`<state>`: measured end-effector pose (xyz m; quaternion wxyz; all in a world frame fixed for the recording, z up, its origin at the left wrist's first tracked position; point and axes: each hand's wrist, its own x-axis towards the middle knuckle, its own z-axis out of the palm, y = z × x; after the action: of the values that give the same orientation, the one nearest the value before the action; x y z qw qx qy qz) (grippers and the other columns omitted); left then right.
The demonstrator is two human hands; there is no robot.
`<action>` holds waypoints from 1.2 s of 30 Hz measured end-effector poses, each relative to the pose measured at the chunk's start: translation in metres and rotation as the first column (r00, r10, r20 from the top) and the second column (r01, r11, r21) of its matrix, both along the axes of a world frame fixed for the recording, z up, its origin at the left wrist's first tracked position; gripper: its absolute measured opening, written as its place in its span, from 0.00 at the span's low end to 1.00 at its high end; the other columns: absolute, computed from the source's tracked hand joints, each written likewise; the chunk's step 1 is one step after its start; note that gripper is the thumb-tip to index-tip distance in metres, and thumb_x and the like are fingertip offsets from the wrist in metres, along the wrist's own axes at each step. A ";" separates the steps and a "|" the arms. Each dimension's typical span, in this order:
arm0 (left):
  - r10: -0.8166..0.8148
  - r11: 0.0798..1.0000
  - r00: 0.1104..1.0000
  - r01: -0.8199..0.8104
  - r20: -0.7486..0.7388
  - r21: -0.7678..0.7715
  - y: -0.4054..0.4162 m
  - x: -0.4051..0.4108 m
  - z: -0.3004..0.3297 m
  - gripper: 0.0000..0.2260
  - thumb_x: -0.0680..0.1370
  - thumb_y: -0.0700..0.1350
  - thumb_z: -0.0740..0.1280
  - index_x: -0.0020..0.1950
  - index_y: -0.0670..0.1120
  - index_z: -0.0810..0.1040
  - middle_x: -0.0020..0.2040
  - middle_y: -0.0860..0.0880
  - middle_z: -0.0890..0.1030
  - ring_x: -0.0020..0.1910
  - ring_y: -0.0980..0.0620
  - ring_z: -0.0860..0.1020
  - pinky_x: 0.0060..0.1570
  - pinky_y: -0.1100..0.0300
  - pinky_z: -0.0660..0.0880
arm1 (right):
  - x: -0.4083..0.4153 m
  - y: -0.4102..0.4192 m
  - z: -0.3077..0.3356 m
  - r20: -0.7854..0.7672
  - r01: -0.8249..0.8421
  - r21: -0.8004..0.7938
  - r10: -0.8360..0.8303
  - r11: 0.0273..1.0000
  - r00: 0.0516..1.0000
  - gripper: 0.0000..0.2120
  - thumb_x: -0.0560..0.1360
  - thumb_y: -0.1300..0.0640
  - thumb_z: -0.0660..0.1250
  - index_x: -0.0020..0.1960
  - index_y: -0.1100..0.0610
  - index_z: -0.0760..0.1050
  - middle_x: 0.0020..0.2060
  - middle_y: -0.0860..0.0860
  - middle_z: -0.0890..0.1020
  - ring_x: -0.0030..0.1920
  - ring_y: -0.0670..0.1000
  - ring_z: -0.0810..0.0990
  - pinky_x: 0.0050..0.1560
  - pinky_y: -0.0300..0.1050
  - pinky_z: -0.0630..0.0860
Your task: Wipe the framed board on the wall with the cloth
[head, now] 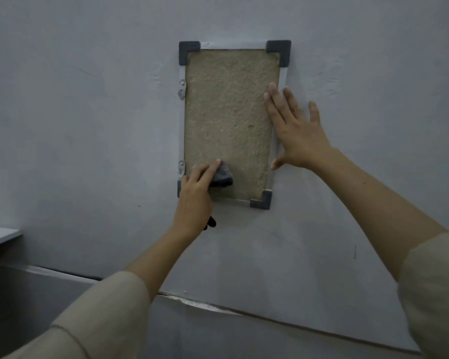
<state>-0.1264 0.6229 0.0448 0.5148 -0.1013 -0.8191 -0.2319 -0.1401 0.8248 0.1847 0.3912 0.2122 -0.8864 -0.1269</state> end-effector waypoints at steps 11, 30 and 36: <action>-0.006 0.996 1.000 0.007 0.011 -0.090 -0.004 0.000 -0.014 0.35 0.67 0.20 0.59 0.69 0.46 0.69 0.61 0.43 0.75 0.48 0.40 0.72 0.49 0.49 0.74 | -0.001 0.000 0.000 0.001 0.003 -0.002 -0.003 1.000 1.000 0.65 0.61 0.41 0.76 0.76 0.57 0.31 0.75 0.50 0.32 0.76 0.54 0.33 0.72 0.66 0.44; -0.040 0.827 0.956 0.194 0.289 -0.528 0.009 0.014 0.008 0.31 0.75 0.27 0.57 0.74 0.51 0.62 0.69 0.46 0.67 0.58 0.42 0.69 0.59 0.49 0.70 | 0.007 -0.005 -0.002 -0.027 0.037 -0.015 -0.038 0.999 0.999 0.64 0.62 0.43 0.76 0.76 0.59 0.32 0.75 0.51 0.33 0.76 0.53 0.34 0.72 0.64 0.43; -0.214 0.973 0.975 0.207 0.053 0.105 0.000 0.021 0.058 0.26 0.75 0.32 0.62 0.71 0.48 0.66 0.62 0.41 0.73 0.59 0.45 0.72 0.57 0.70 0.63 | 0.014 -0.004 -0.014 -0.043 -0.017 -0.031 0.016 0.999 0.999 0.49 0.70 0.50 0.72 0.78 0.57 0.42 0.77 0.53 0.39 0.76 0.53 0.36 0.73 0.62 0.42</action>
<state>-0.1058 0.6227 0.1026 0.4651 -0.1547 -0.8074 -0.3284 -0.1265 0.8203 0.1711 0.4147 0.2105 -0.8779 -0.1141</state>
